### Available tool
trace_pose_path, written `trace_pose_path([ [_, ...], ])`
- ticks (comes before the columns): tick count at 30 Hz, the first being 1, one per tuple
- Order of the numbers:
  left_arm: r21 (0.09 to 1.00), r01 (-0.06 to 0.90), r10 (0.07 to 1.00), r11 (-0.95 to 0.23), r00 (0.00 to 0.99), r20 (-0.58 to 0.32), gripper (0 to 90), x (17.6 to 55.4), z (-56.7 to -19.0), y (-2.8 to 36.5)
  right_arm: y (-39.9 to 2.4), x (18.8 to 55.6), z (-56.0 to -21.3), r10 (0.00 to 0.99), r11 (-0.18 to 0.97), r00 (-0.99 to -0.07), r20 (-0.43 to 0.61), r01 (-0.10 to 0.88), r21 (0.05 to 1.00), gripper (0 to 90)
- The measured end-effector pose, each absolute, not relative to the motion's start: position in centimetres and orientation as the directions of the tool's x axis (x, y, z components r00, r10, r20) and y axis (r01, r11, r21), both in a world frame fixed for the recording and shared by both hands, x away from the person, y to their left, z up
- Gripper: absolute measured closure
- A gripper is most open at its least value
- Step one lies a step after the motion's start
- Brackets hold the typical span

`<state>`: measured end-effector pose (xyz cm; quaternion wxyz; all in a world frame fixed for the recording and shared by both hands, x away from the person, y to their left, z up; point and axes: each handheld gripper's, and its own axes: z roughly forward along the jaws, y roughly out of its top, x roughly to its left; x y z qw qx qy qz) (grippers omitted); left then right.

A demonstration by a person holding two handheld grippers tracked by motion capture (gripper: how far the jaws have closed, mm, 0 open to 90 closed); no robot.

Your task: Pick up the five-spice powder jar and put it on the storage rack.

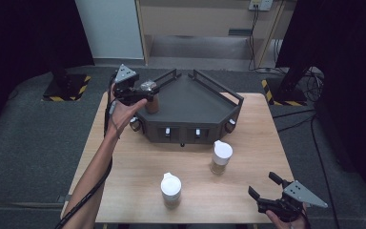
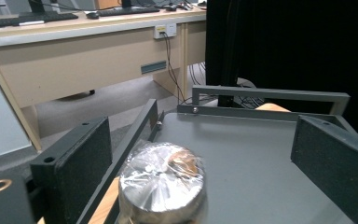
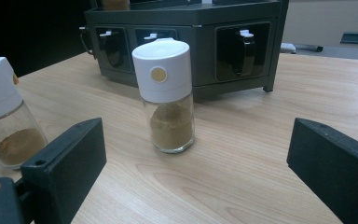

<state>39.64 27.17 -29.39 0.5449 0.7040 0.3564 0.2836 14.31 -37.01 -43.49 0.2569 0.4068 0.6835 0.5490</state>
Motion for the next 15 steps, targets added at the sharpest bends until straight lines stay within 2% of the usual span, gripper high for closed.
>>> trace_pose_path([
  [15,0.974,0.149,0.782,-0.169,0.623,0.04,1.8,34.5,-29.0,29.5,-36.9,14.3,-43.4,0.836,0.072,-0.542,0.09,0.271,0.96,4.4],
])
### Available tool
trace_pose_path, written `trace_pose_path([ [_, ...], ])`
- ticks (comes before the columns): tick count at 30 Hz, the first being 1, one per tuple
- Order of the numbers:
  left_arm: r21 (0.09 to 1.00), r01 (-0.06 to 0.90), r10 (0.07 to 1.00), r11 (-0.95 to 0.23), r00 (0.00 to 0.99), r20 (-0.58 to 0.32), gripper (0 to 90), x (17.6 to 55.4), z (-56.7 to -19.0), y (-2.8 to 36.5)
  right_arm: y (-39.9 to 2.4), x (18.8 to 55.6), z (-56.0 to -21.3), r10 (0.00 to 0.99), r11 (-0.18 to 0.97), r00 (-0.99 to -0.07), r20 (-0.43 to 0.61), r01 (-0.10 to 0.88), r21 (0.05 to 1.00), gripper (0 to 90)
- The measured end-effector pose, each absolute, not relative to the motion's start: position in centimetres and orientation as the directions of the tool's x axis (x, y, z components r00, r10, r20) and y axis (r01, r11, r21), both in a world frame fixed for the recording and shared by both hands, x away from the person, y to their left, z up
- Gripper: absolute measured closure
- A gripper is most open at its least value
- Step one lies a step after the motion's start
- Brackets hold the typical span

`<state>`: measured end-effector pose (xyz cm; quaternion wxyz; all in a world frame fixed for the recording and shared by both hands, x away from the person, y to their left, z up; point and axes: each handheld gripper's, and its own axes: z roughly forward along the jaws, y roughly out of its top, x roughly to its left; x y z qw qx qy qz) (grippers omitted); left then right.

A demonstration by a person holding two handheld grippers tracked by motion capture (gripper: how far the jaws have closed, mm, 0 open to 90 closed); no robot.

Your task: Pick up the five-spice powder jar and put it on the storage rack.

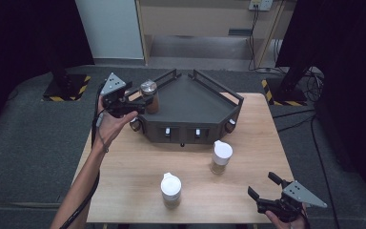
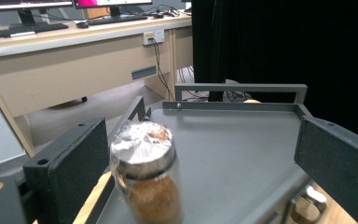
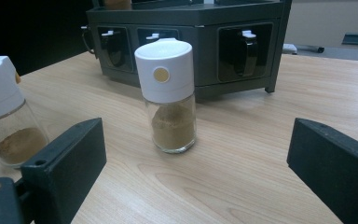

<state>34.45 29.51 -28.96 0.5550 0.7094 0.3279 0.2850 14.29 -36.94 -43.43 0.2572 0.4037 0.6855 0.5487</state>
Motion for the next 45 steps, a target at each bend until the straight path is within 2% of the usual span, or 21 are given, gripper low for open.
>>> trace_pose_path([
  [9,0.98,0.114,0.763,-0.165,0.644,0.053,1.7,30.5,-29.5,30.8,-36.8,14.3,-43.4,0.835,0.077,-0.543,0.086,0.269,0.96,4.4],
  [16,0.988,0.096,0.739,-0.119,0.674,0.023,1.5,27.9,-31.3,31.9,-36.8,14.3,-43.4,0.835,0.077,-0.543,0.085,0.27,0.96,4.4],
  [27,0.987,0.118,0.728,-0.113,0.685,0.002,1.3,24.6,-34.3,33.1,-36.7,14.3,-43.4,0.836,0.081,-0.542,0.083,0.271,0.959,4.4],
  [34,0.983,0.124,0.742,-0.137,0.67,0.019,1.3,22.1,-36.3,33.1,-36.7,14.3,-43.4,0.836,0.082,-0.543,0.081,0.27,0.959,4.4],
  [45,0.984,0.149,0.761,-0.097,0.648,-0.023,1.5,19.2,-40.8,34.5,-36.7,14.3,-43.3,0.836,0.083,-0.543,0.081,0.27,0.959,4.4],
])
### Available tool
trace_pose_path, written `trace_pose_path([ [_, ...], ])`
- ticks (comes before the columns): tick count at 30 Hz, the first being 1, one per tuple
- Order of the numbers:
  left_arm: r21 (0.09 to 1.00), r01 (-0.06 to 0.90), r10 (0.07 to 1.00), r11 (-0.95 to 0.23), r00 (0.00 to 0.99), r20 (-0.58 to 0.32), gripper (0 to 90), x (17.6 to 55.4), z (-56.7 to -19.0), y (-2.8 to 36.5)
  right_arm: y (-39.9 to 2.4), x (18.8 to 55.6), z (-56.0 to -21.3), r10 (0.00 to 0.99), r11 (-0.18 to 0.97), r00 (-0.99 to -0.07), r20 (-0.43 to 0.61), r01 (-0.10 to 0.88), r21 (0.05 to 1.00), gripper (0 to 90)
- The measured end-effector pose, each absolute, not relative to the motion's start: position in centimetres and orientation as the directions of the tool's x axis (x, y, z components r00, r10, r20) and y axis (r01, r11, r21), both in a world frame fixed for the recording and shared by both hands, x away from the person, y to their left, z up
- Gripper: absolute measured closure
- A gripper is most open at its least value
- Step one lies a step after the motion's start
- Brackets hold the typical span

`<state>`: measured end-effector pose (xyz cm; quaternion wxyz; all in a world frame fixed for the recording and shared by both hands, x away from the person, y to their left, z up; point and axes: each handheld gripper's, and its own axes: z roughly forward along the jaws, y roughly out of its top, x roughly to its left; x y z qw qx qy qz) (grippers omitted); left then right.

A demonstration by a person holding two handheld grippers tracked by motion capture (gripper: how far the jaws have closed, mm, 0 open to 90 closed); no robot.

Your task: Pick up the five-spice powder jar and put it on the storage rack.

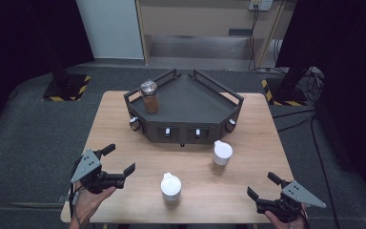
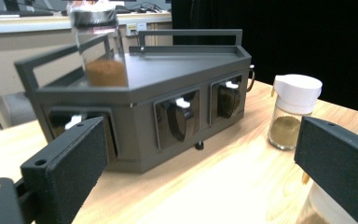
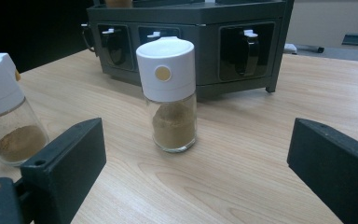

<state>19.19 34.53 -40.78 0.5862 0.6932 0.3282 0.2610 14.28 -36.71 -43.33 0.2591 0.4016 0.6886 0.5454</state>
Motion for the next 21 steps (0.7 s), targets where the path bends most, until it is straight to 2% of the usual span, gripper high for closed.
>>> trace_pose_path([
  [21,0.974,0.221,0.781,-0.055,0.617,-0.095,1.8,17.6,-46.4,37.0,-36.7,14.4,-43.3,0.832,0.086,-0.548,0.08,0.27,0.959,4.4],
])
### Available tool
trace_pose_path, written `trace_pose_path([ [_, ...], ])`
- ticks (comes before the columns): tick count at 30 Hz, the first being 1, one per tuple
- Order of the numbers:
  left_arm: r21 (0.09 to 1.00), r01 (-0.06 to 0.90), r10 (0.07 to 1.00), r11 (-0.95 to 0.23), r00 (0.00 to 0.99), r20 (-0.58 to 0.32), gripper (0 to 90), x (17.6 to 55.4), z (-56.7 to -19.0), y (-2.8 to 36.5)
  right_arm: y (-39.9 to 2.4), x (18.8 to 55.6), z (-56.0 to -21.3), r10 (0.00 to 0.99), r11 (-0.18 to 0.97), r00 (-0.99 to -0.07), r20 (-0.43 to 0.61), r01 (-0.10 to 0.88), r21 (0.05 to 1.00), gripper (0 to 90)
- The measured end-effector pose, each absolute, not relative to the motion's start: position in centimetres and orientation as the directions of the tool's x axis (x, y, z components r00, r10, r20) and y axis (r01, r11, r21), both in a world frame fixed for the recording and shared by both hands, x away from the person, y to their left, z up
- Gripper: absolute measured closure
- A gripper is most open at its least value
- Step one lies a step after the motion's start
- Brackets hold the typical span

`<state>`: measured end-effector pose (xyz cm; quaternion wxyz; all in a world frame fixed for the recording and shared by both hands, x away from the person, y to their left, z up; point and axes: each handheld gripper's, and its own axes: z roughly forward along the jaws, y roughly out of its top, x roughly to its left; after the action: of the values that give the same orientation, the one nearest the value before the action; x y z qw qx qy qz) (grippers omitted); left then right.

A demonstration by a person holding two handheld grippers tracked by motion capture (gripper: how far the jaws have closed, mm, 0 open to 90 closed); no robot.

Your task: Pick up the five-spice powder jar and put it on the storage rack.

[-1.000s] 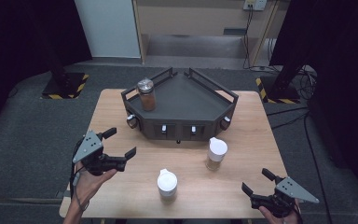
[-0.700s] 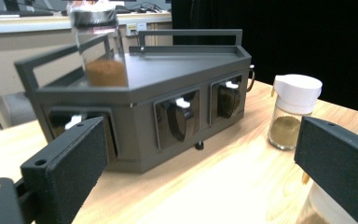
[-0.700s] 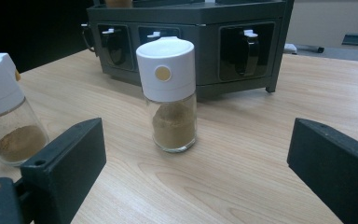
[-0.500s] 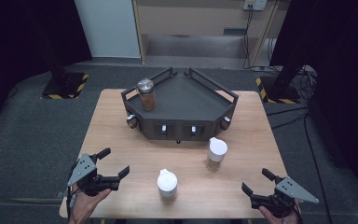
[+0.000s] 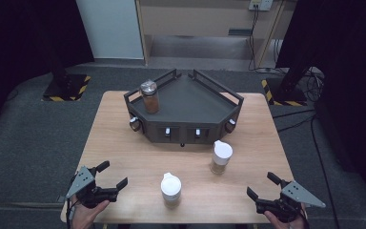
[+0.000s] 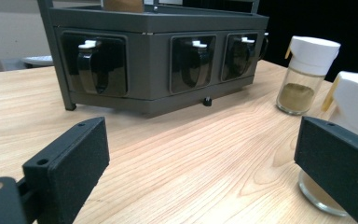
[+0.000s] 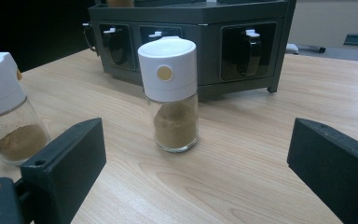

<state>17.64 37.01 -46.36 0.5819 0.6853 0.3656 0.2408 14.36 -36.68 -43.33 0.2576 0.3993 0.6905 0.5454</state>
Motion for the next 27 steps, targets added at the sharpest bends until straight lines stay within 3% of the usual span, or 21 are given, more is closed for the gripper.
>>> trace_pose_path([
  [27,0.968,0.23,0.748,-0.103,0.659,-0.077,1.1,18.3,-46.82,37.84,-36.61,14.43,-43.33,0.827,0.09,-0.557,0.078,0.269,0.959,4.4],
])
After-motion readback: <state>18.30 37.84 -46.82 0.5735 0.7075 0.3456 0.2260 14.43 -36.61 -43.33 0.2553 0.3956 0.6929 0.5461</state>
